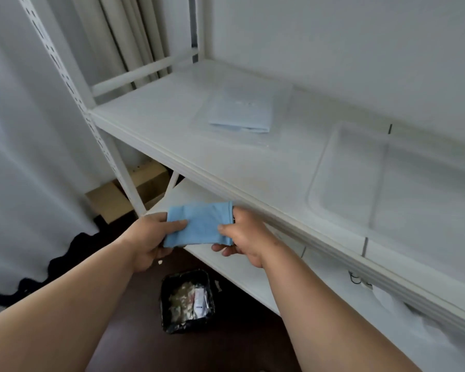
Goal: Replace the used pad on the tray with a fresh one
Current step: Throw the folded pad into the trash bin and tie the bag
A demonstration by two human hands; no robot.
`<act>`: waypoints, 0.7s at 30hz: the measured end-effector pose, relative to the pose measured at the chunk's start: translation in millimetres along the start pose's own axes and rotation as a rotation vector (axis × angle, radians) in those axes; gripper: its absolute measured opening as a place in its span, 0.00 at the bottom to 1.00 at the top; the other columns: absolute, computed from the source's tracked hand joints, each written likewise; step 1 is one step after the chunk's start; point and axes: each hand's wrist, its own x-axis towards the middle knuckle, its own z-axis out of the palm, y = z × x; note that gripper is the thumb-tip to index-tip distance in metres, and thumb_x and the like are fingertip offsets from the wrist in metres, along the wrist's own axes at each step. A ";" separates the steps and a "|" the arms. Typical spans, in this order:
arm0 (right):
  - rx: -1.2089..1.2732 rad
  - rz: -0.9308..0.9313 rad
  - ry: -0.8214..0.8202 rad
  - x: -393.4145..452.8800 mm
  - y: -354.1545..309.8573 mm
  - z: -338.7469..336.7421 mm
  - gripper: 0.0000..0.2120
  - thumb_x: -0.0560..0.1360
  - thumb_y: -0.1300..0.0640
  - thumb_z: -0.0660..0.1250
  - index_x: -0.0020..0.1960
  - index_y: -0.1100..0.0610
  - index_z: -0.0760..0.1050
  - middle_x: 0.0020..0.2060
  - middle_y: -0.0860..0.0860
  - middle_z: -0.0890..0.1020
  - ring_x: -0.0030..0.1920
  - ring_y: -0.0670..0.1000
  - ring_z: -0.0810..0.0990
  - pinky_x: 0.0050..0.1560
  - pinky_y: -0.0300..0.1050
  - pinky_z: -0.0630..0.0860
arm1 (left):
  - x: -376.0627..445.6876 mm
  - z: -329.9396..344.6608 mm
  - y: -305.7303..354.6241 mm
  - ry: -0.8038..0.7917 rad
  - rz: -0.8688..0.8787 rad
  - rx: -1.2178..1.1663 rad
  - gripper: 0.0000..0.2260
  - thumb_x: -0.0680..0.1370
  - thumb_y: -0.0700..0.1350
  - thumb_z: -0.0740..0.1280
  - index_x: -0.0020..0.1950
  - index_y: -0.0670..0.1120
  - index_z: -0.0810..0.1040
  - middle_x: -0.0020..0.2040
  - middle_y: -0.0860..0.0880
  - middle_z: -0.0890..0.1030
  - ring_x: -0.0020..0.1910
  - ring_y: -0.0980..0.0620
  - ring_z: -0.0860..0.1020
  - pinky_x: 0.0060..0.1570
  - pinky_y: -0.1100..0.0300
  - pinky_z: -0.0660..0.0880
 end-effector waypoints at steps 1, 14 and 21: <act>-0.066 0.003 -0.004 4.6 4.7 5.9 0.17 0.78 0.67 0.57 0.64 0.53 0.70 0.53 0.56 0.81 0.37 0.53 0.84 0.30 0.42 0.77 | 3.2 -7.9 -8.5 -0.008 -0.039 -0.021 0.11 0.76 0.41 0.70 0.58 0.46 0.80 0.48 0.45 0.83 0.41 0.49 0.80 0.32 0.60 0.73; -0.312 0.211 -0.004 88.3 150.8 57.5 0.16 0.75 0.66 0.54 0.58 0.52 0.69 0.53 0.51 0.76 0.47 0.53 0.81 0.34 0.41 0.80 | 73.1 -33.7 -165.9 0.118 -0.250 -0.011 0.11 0.77 0.31 0.64 0.56 0.41 0.79 0.47 0.42 0.83 0.39 0.48 0.81 0.29 0.59 0.78; -0.416 0.324 -0.016 167.1 275.5 91.9 0.14 0.74 0.64 0.55 0.57 0.55 0.71 0.51 0.52 0.76 0.48 0.53 0.79 0.44 0.50 0.84 | 164.3 -49.9 -273.2 0.140 -0.264 0.202 0.10 0.73 0.33 0.66 0.48 0.45 0.80 0.39 0.42 0.80 0.35 0.45 0.77 0.37 0.53 0.76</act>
